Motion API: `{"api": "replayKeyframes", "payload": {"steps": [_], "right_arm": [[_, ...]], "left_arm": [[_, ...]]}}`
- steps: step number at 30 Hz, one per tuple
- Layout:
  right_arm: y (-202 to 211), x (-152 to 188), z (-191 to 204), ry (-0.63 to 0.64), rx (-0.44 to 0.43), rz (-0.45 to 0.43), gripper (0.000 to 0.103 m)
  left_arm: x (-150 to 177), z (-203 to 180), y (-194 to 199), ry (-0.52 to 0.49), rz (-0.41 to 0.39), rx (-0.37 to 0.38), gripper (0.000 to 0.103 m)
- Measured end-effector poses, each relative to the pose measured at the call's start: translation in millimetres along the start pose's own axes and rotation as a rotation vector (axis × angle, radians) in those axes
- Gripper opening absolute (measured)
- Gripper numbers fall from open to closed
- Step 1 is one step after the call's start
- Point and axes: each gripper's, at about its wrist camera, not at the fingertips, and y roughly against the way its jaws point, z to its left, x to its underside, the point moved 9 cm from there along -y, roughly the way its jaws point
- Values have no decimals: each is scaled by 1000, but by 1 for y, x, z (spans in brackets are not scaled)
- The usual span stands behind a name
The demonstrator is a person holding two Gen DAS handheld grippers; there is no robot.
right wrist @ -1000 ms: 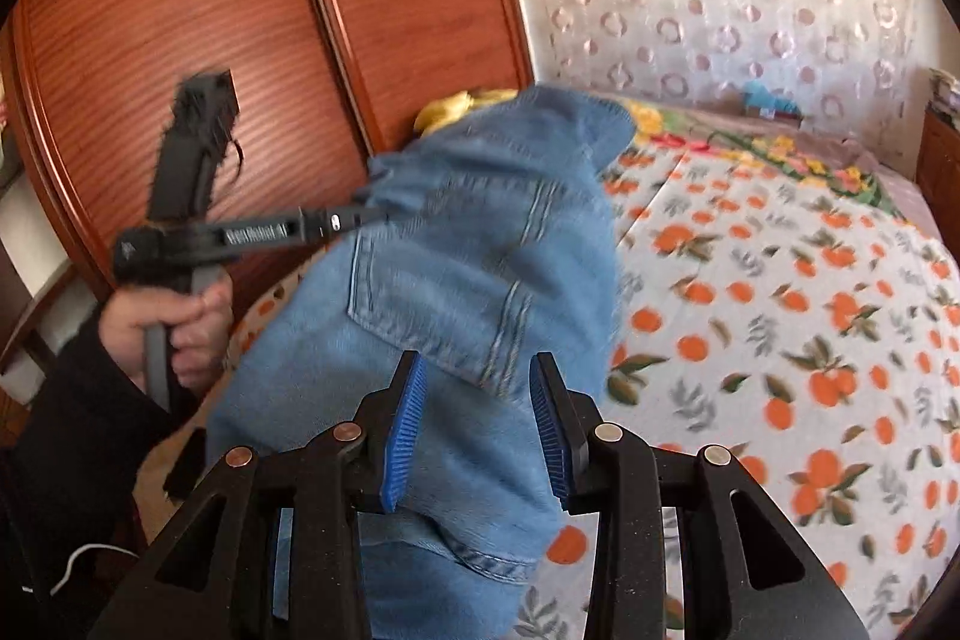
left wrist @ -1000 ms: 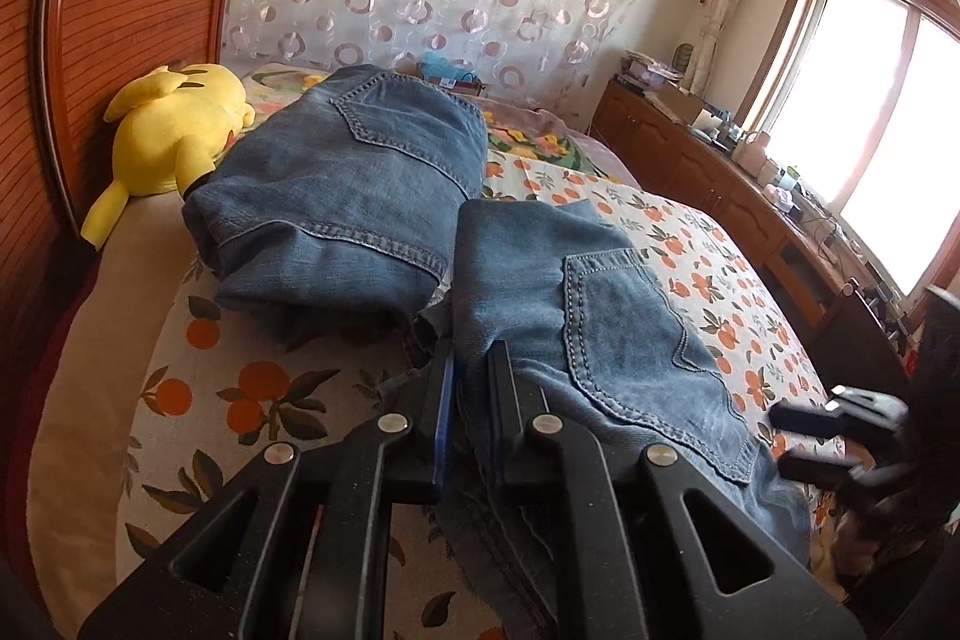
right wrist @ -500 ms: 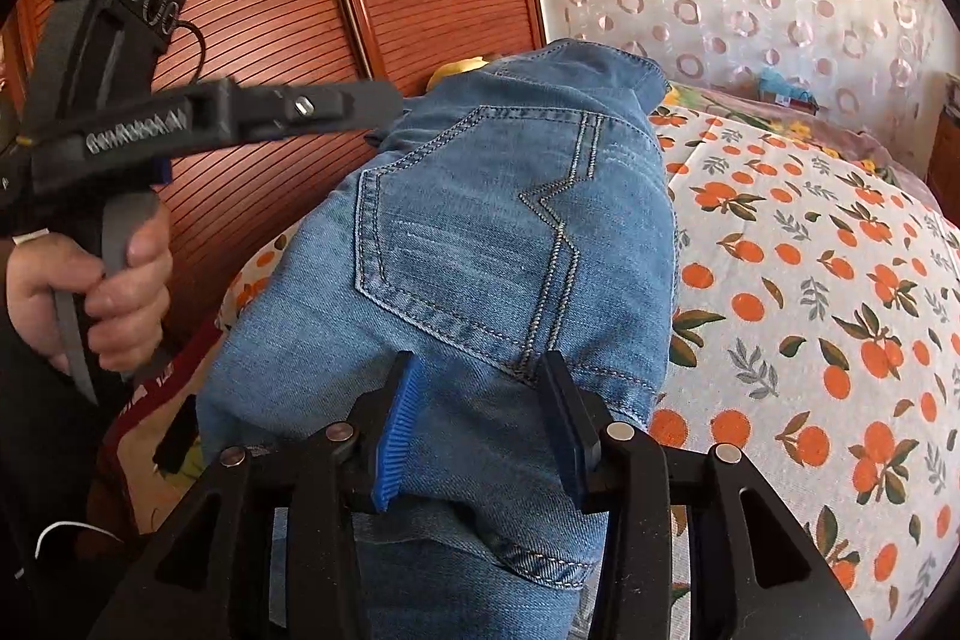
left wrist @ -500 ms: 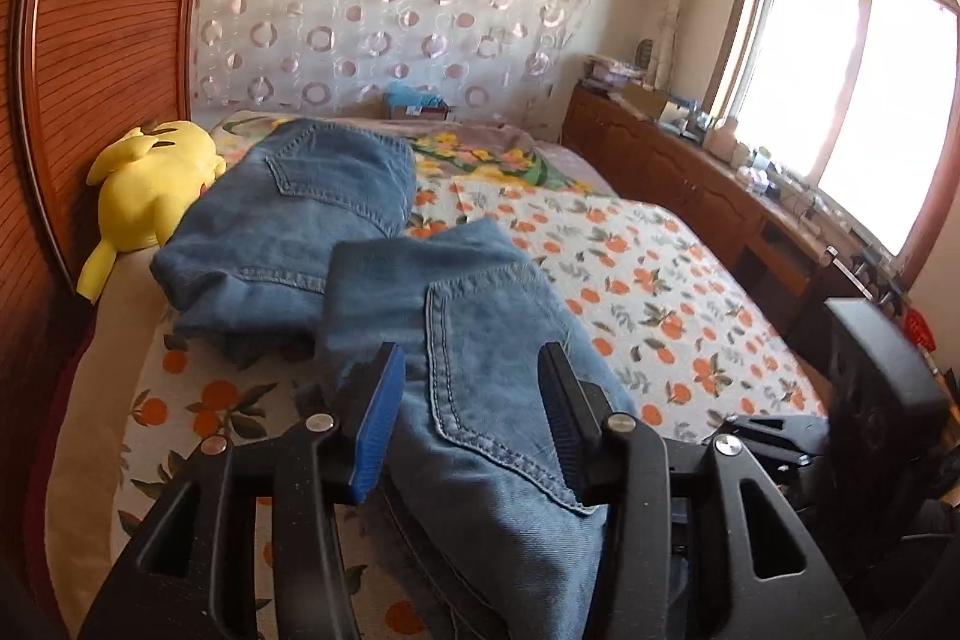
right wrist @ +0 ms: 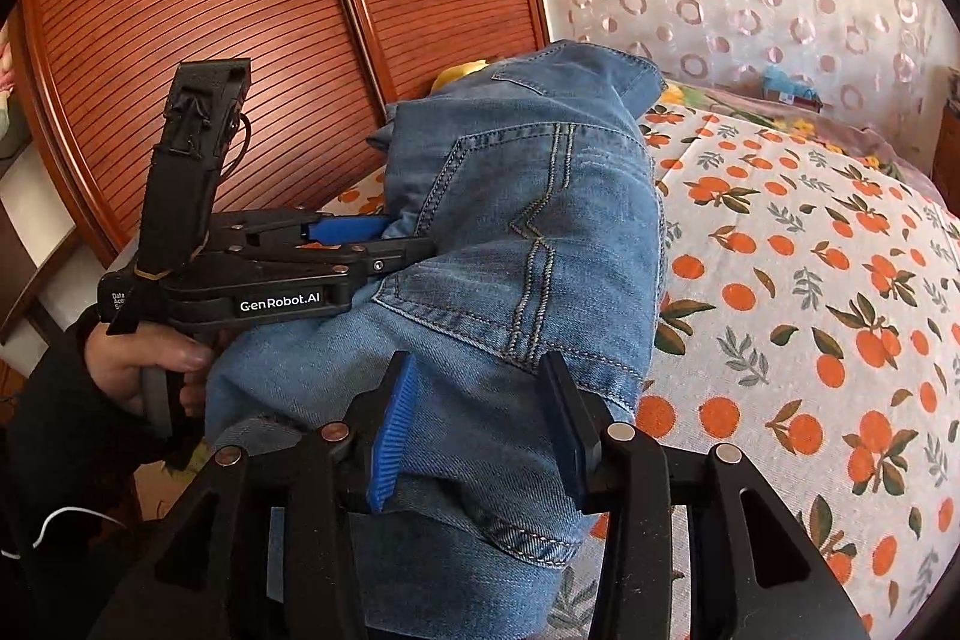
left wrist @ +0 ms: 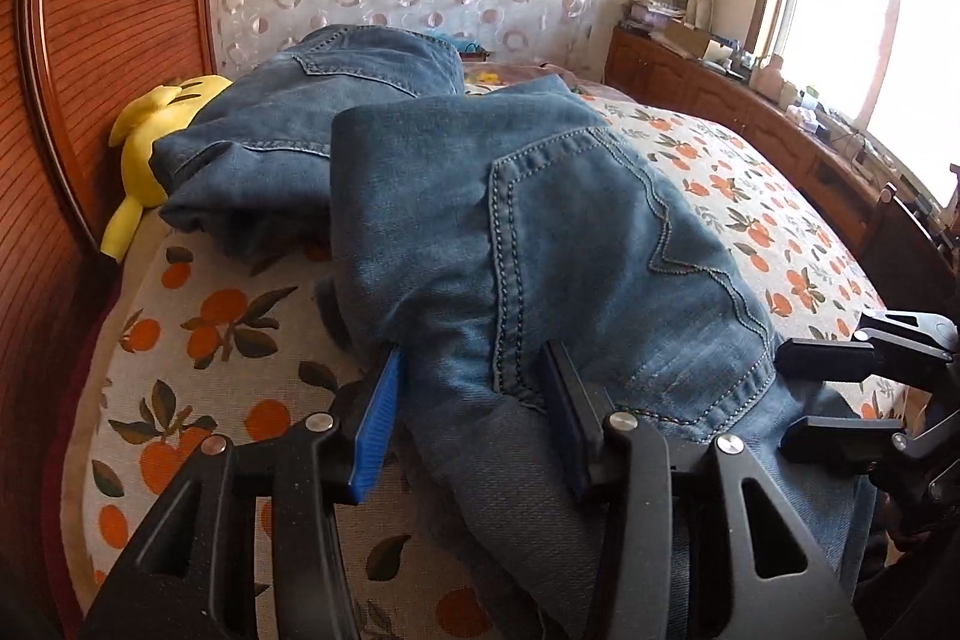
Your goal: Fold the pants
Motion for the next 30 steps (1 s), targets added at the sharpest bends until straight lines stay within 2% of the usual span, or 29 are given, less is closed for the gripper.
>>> {"api": "replayKeyframes", "payload": {"steps": [4, 6, 8, 10, 14, 21, 24, 30], "right_arm": [[5, -6, -3, 12, 3, 8, 44], [8, -11, -8, 32, 34, 8, 53], [7, -19, -17, 50, 51, 8, 57], [4, -26, -25, 57, 52, 16, 60], [-13, -41, -44, 55, 57, 33, 62], [-59, -67, -65, -27, -47, 79, 69], [-78, -71, -69, -36, -85, 113, 72], [-105, -71, -80, -86, -172, 160, 73]], "left_arm": [[-7, 4, 9, 31, -9, 30, 50], [-14, 14, 16, 50, -19, 30, 54], [-20, 23, 20, 63, -34, 22, 64], [-24, 29, 22, 81, -38, 29, 70], [-27, 34, 8, 99, -4, 60, 71], [-19, 37, -19, 141, 62, 122, 71], [-18, 37, -25, 164, 81, 151, 71], [-19, 35, -35, 175, 93, 199, 71]]}}
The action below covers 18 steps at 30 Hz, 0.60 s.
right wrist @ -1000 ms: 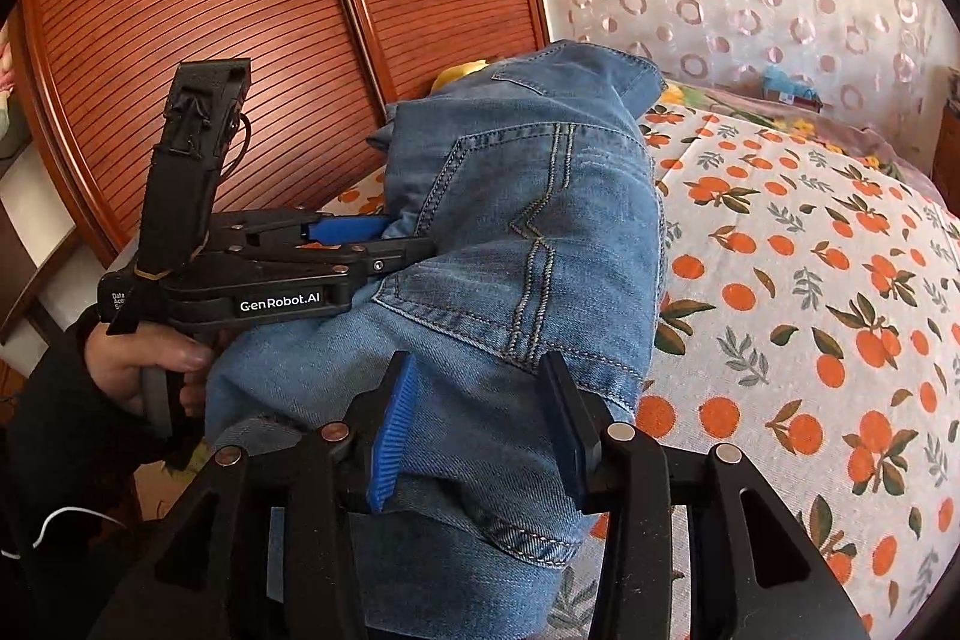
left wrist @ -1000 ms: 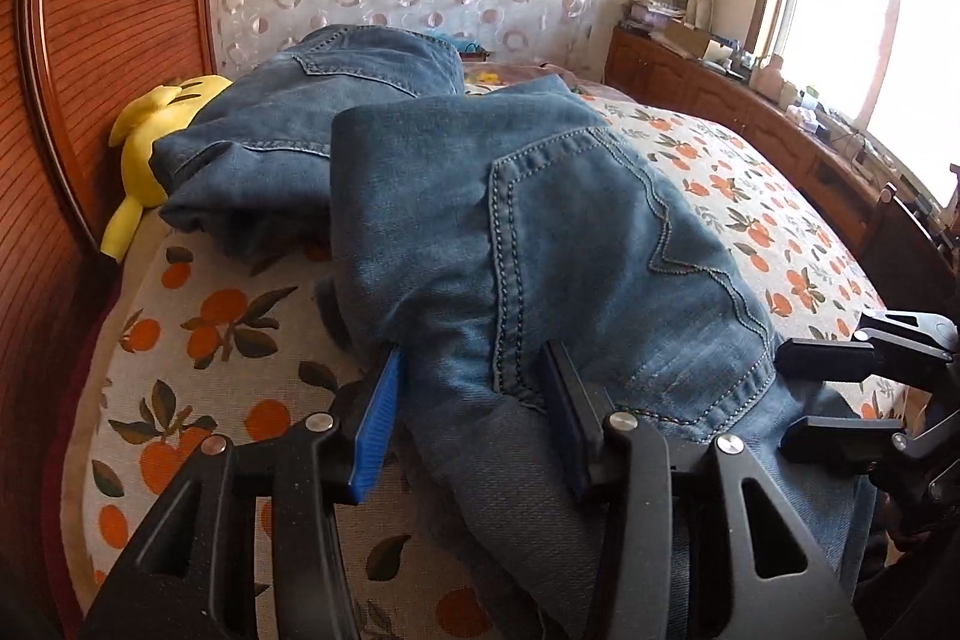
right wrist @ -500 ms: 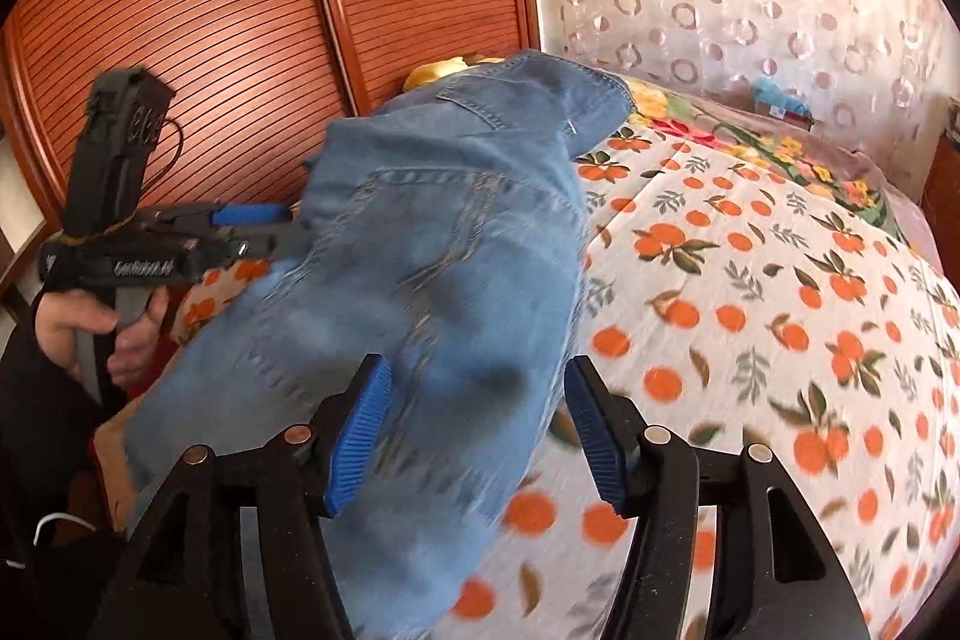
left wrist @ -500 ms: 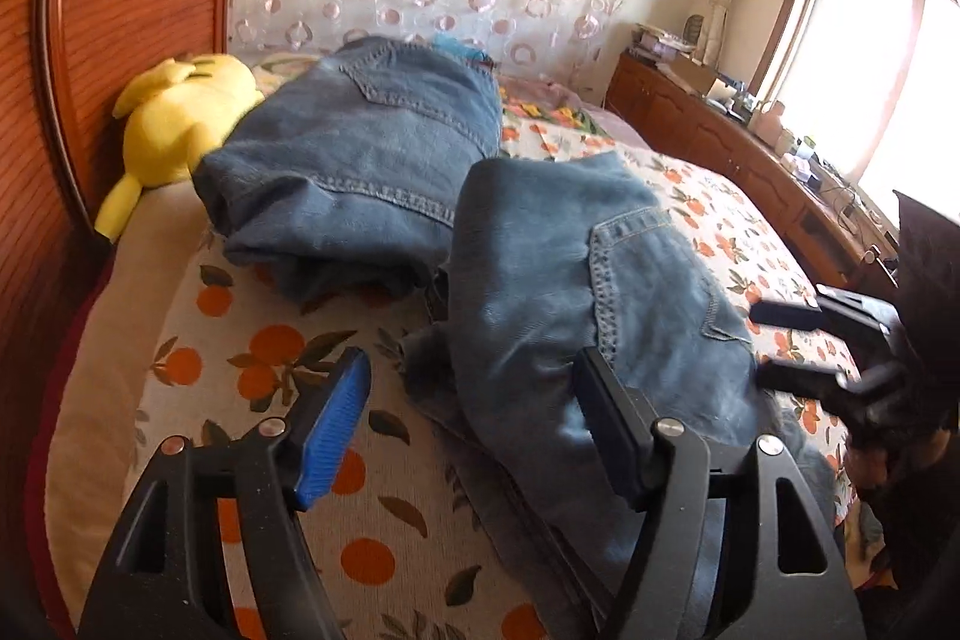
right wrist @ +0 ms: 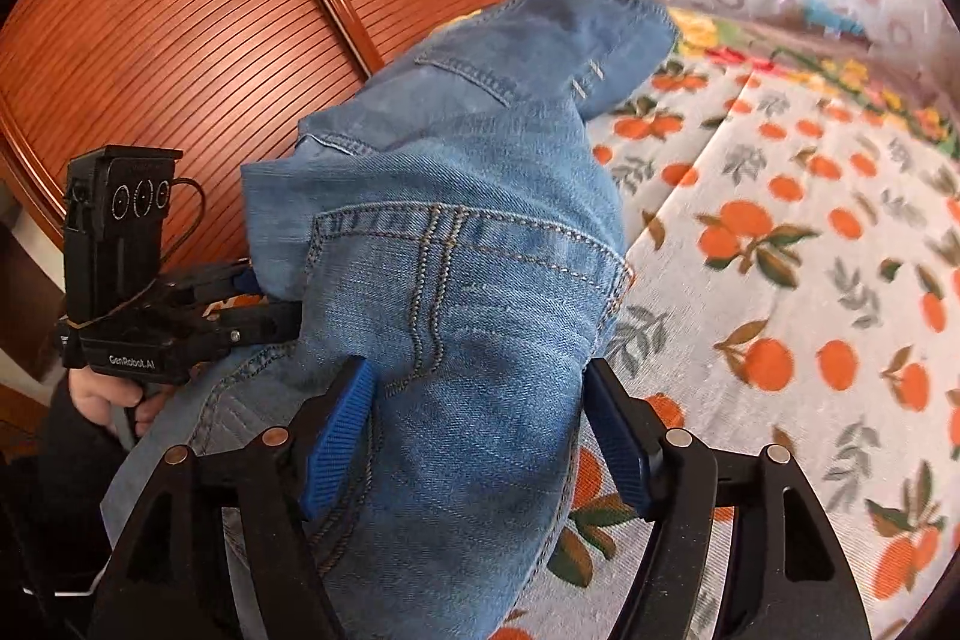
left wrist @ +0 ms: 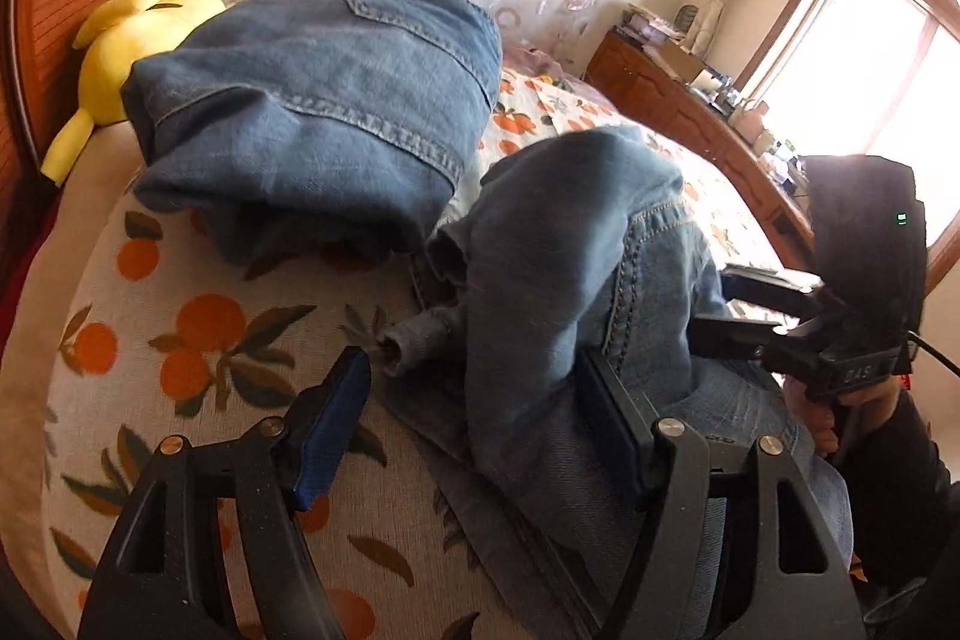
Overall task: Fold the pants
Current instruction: 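Carry the folded jeans with both tools onto the dark jeans stack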
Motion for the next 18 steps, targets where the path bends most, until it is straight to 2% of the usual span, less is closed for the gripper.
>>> {"api": "replayKeyframes", "payload": {"steps": [2, 4, 9, 11, 14, 18], "right_arm": [[-5, -2, -4, -33, -45, -9, 73], [-7, -3, -6, -25, -46, -17, 71], [2, 0, -1, 4, -58, -39, 39], [12, 0, 4, 19, -56, -60, 32], [20, -3, 16, 66, -30, -92, 27], [35, -15, 40, 106, -47, -146, 24]], "left_arm": [[-1, 1, -1, 1, -1, 9, 73], [-3, 0, -3, 1, -6, 8, 74], [-1, -12, -1, -17, -14, 24, 48], [2, -16, 3, -13, -22, 37, 32], [2, -19, 15, -3, -46, 40, 20], [-10, -24, 39, 14, -104, 56, 18]]}}
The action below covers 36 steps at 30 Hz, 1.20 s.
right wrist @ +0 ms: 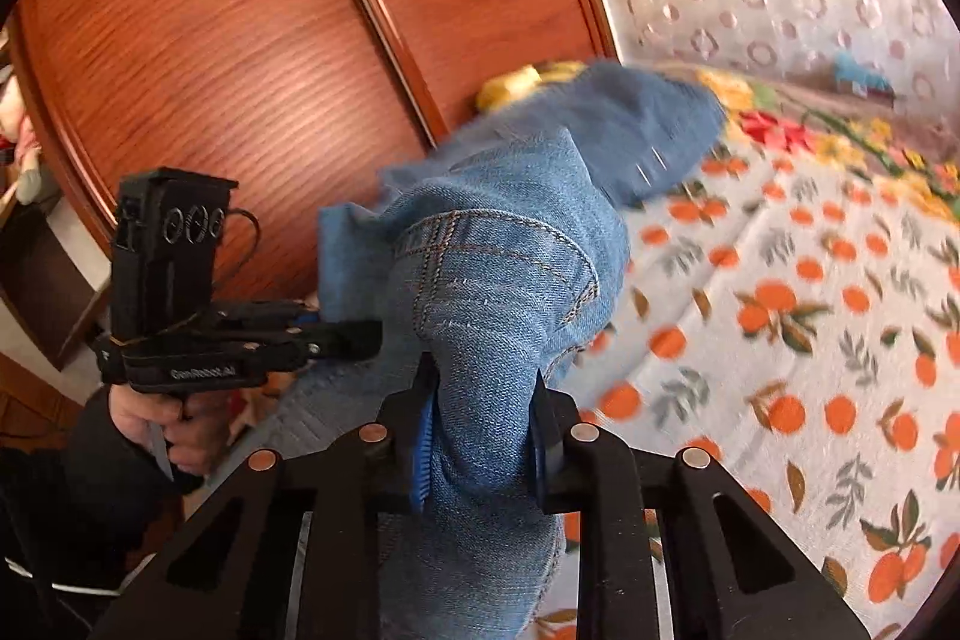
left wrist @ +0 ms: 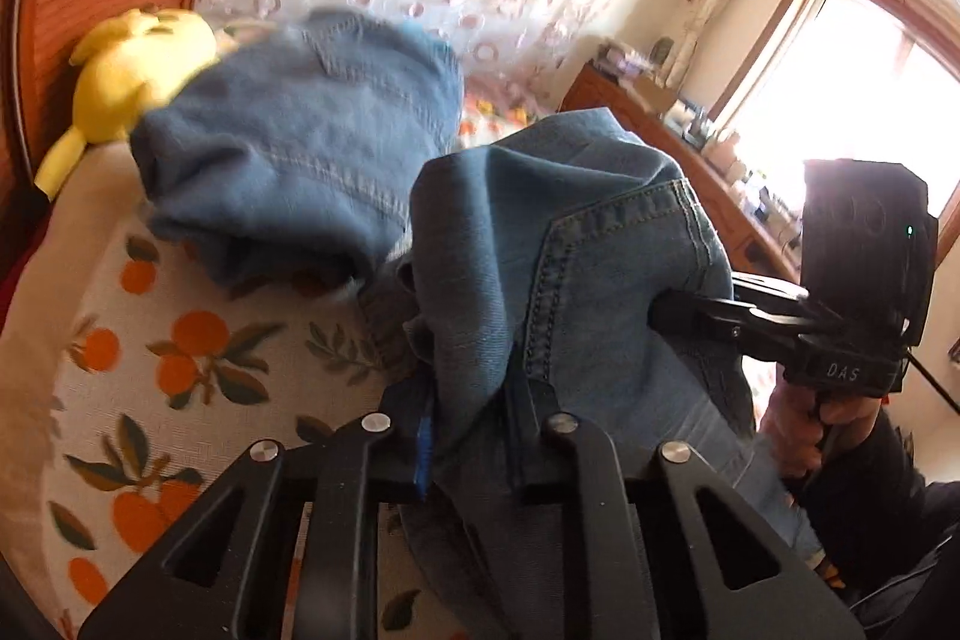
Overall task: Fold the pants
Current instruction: 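Carry the folded jeans with both tools onto the dark jeans stack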
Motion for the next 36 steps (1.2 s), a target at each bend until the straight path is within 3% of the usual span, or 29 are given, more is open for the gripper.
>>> {"api": "replayKeyframes", "payload": {"steps": [8, 13, 20, 23, 27, 30, 32, 36], "right_arm": [[11, -69, 57, 152, -35, -113, 24], [10, -120, 82, 190, -74, -180, 24], [2, -179, 84, 182, -105, -289, 24], [-16, -191, 60, 140, -77, -332, 24], [-58, -192, 4, 35, 17, -323, 24], [-97, -180, -57, -67, 125, -242, 31], [-119, -162, -94, -140, 198, -150, 39], [-131, -145, -126, -190, 223, -64, 47]], "left_arm": [[-57, 7, 62, -28, -166, -24, 18], [-110, 21, 113, -38, -277, -56, 18], [-175, 36, 140, -113, -339, -154, 18], [-208, 50, 117, -149, -312, -194, 18], [-243, 77, 29, -167, -168, -219, 19], [-243, 102, -44, -141, -9, -219, 20], [-241, 115, -68, -120, 41, -212, 20], [-247, 120, -60, -123, 1, -252, 26]]}}
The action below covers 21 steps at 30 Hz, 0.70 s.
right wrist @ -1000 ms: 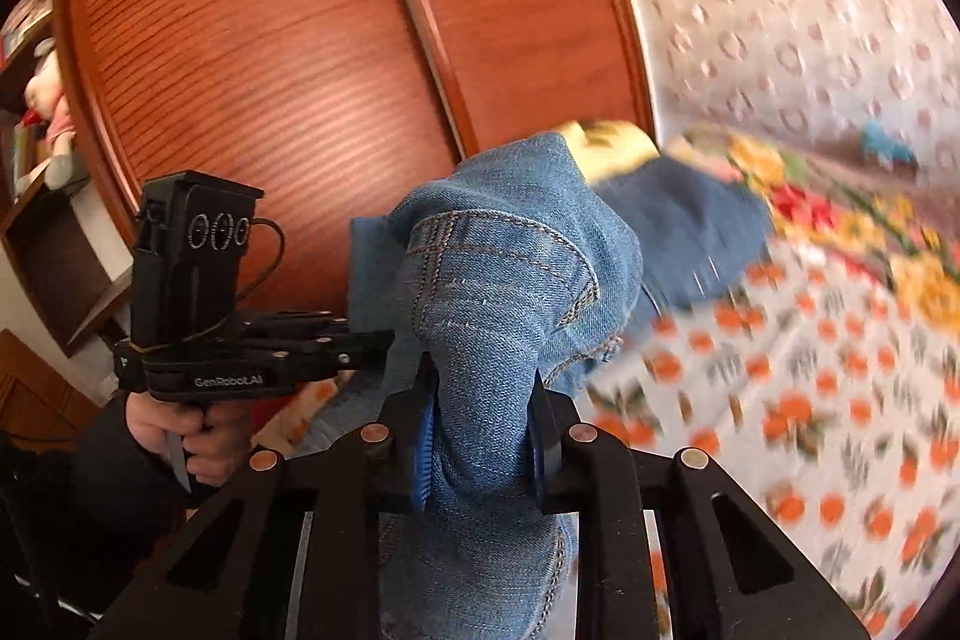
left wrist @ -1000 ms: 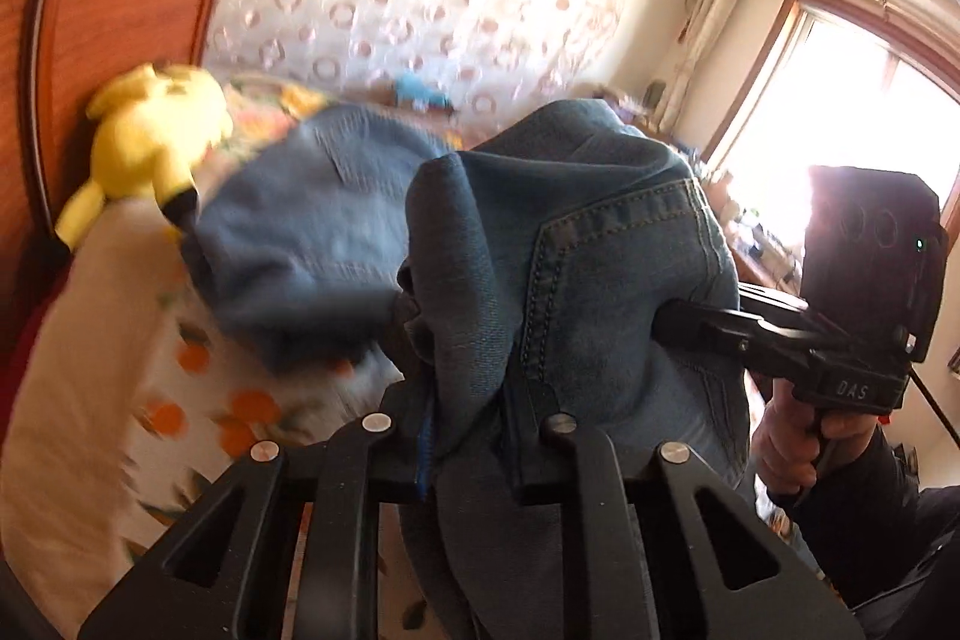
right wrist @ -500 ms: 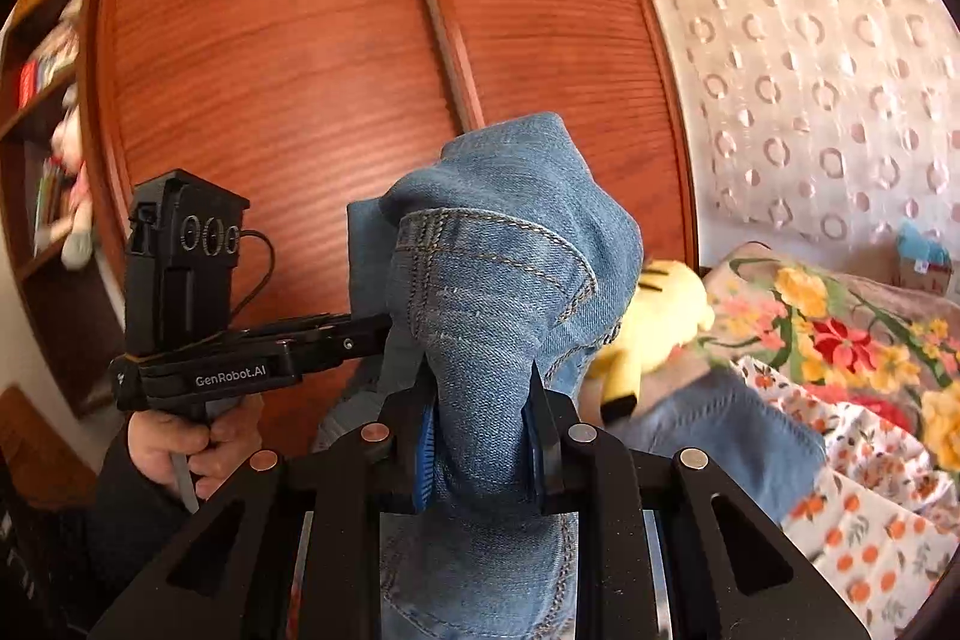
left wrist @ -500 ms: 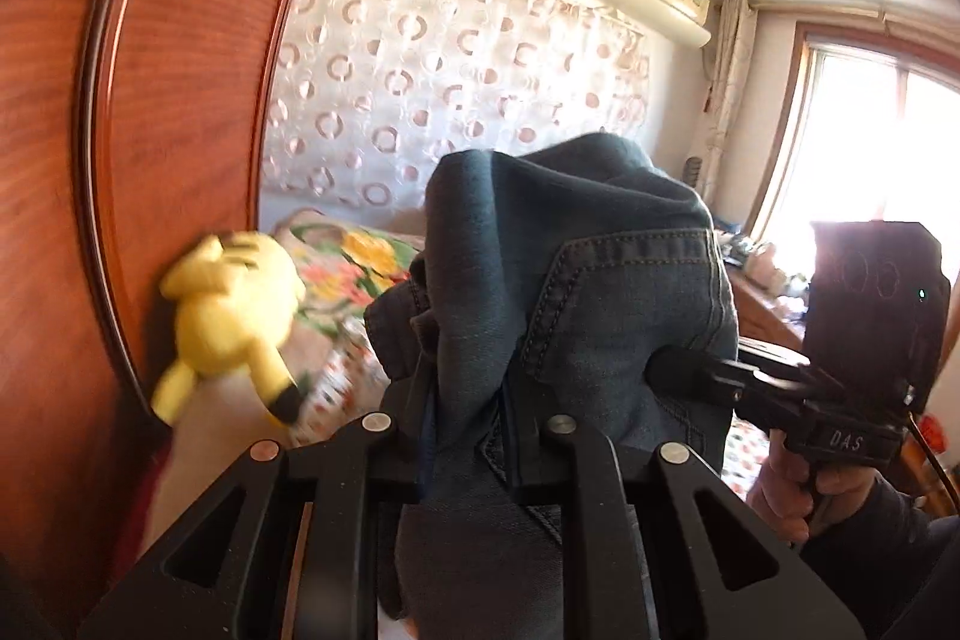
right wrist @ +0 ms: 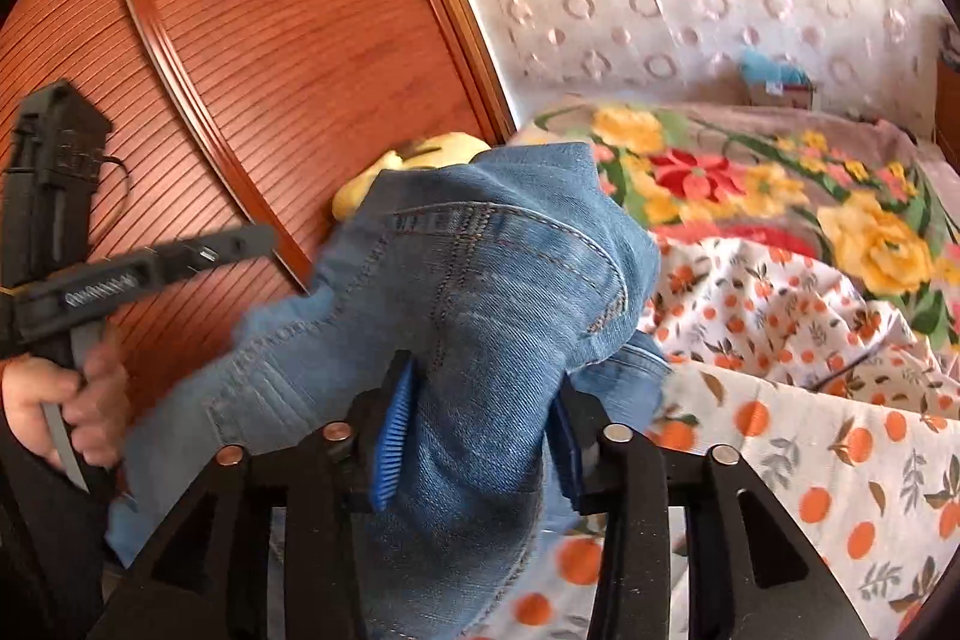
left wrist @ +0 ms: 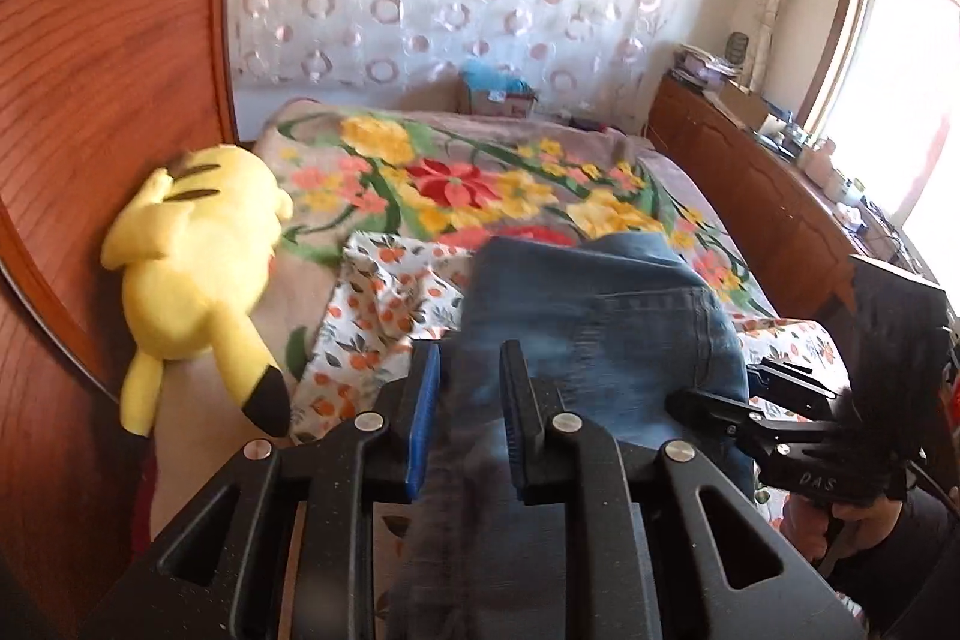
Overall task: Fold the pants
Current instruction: 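Carry the folded jeans with both tools onto the dark jeans stack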
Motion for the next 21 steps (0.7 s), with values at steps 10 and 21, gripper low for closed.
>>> {"api": "replayKeyframes", "payload": {"steps": [10, 21], "right_arm": [[37, -53, -17, 111, 12, -31, 50], [19, -68, -4, 280, -34, -18, 48]], "left_arm": [[16, -42, 44, -41, -70, 46, 38], [71, -68, 23, -40, 11, 30, 37]]}}
